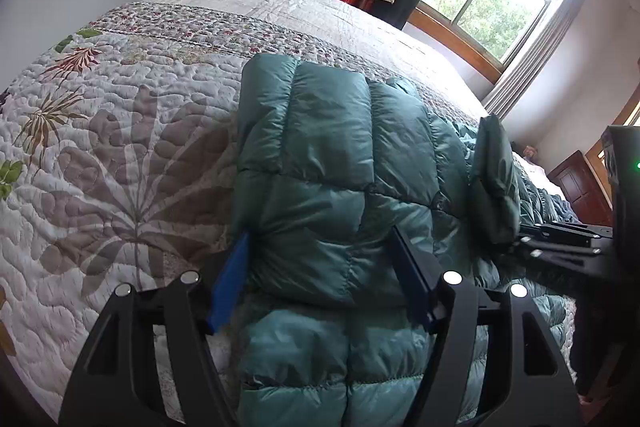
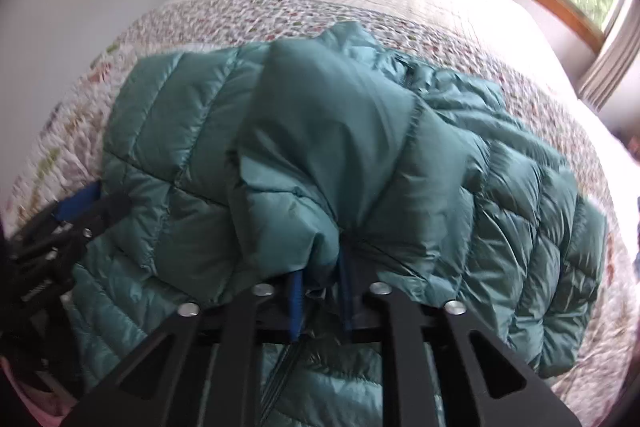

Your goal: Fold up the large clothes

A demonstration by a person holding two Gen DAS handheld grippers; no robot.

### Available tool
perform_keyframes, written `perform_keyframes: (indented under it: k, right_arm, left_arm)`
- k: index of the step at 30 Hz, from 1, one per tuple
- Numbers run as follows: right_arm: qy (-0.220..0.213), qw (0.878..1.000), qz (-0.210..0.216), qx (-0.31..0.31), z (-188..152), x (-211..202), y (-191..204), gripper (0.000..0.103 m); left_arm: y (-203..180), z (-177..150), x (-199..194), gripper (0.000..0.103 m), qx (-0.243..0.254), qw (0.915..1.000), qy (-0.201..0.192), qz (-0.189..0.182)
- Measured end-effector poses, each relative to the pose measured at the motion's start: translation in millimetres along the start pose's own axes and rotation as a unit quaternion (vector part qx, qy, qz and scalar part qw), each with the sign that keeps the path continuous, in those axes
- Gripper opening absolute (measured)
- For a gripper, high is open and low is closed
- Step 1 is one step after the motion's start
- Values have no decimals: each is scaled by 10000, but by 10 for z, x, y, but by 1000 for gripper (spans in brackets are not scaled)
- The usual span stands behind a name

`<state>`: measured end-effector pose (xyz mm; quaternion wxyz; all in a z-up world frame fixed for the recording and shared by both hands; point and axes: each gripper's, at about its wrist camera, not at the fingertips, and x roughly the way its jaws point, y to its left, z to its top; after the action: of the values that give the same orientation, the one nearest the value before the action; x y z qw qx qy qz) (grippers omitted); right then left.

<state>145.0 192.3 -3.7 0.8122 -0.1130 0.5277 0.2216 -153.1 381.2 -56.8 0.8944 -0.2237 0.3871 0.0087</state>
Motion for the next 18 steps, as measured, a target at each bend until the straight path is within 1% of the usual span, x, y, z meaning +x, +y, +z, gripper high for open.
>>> perform_keyframes:
  k: [1,3,6,8,10,15,16,17,18]
  right_arm:
    - [9,9996,230,161,10,-27,-82,9]
    - [-26,9969,636,455,-47,-134,-295,9]
    - [-192,9912,1031,809,-167,-333,-611,9]
    - [-321,9874,1170,1016,-272,-476,-824,9]
    - [-429,9855,1156,1166,-355,-599,-1034,9]
    - [-533,9805,1059,1569,-653,-765,-1594,20]
    - [-584,9785,1075,1658,-709,-797,-1688,27]
    - [-666,9755,1125,1770,-768,-830,-1797,39]
    - [-741,9728,1177,1853,-792,-844,-1892,43]
  left_arm:
    - [-9,-5,0,68,8,10000,0,5]
    - [-20,-9,-4,68,17,10000,-1,11]
    - [-15,-15,-1,68,19,10000,-3,12]
    - [-7,-16,5,68,11,10000,-3,16]
    - [4,-23,13,68,0,10000,3,17]
    - [6,-14,-55,68,-90,9999,-45,-12]
    - [5,-9,-96,68,-127,9999,-85,-60]
    - [2,0,-159,68,-173,9996,-154,-154]
    - [-14,6,-223,68,-183,9992,-233,-262]
